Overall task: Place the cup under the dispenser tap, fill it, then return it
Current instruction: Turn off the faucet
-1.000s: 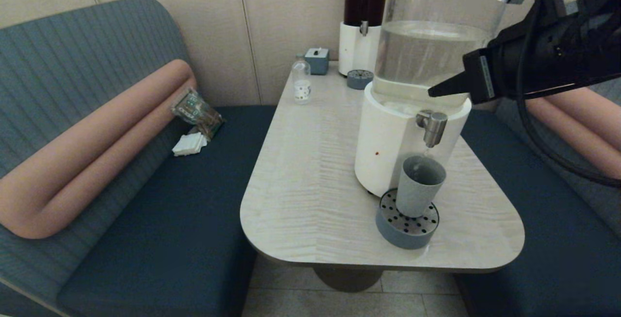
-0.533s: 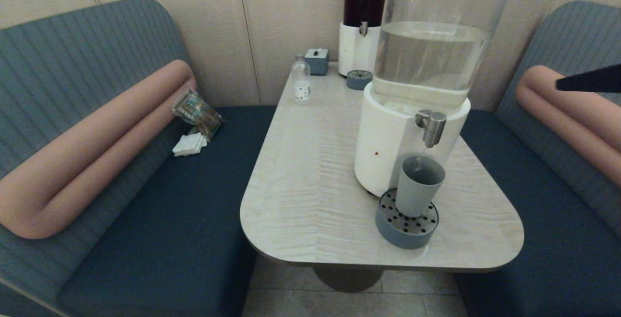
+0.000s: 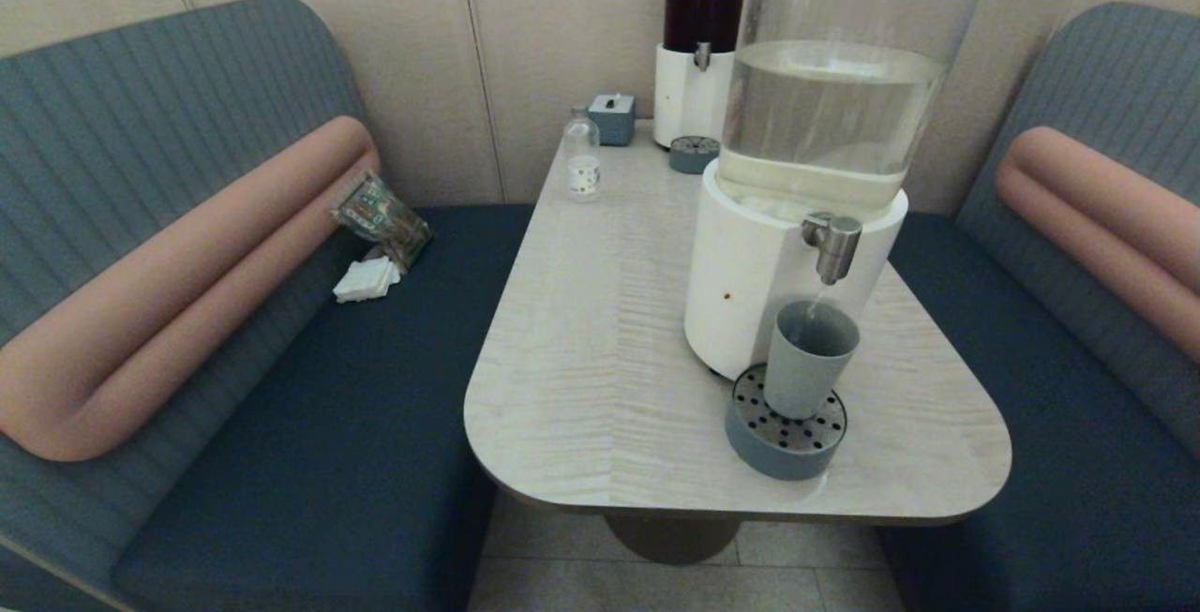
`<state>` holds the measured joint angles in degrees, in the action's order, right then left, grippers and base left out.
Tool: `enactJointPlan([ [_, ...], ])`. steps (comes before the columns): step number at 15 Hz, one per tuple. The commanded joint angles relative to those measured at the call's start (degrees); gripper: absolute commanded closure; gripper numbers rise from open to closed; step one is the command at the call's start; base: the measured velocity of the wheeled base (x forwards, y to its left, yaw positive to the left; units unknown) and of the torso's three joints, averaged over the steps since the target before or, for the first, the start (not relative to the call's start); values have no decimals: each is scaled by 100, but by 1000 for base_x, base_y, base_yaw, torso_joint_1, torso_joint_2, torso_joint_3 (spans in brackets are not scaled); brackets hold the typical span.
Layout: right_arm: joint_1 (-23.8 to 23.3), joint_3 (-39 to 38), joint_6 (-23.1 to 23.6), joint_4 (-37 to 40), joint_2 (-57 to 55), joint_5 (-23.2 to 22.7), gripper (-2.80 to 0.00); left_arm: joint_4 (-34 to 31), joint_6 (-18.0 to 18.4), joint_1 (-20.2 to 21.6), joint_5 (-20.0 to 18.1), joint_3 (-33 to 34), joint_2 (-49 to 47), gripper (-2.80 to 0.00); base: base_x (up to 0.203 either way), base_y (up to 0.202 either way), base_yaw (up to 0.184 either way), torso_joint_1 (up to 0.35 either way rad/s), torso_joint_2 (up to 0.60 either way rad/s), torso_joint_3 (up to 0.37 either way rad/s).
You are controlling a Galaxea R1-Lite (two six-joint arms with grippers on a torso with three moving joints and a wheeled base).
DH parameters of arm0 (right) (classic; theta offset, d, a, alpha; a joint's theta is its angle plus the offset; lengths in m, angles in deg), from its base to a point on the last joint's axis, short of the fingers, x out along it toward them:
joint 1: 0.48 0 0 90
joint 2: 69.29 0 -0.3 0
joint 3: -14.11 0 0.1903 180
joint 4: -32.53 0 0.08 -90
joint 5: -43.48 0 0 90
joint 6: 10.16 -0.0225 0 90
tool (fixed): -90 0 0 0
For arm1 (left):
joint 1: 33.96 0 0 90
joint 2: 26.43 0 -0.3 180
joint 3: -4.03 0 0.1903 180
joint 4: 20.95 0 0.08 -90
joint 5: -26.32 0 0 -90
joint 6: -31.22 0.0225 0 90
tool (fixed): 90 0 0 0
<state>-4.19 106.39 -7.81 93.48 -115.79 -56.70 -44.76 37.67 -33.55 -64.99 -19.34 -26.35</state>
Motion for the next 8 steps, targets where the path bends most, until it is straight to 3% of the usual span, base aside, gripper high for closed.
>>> enactJointPlan([
  [1,-237,-534,1,26,1013,-155,0,0,6,2,-1,0,-7,0,0,0,0,0,0,0],
  [8,-248,-2033,2,-98,2636,-261,0,0,6,2,-1,0,-7,0,0,0,0,0,0,0],
])
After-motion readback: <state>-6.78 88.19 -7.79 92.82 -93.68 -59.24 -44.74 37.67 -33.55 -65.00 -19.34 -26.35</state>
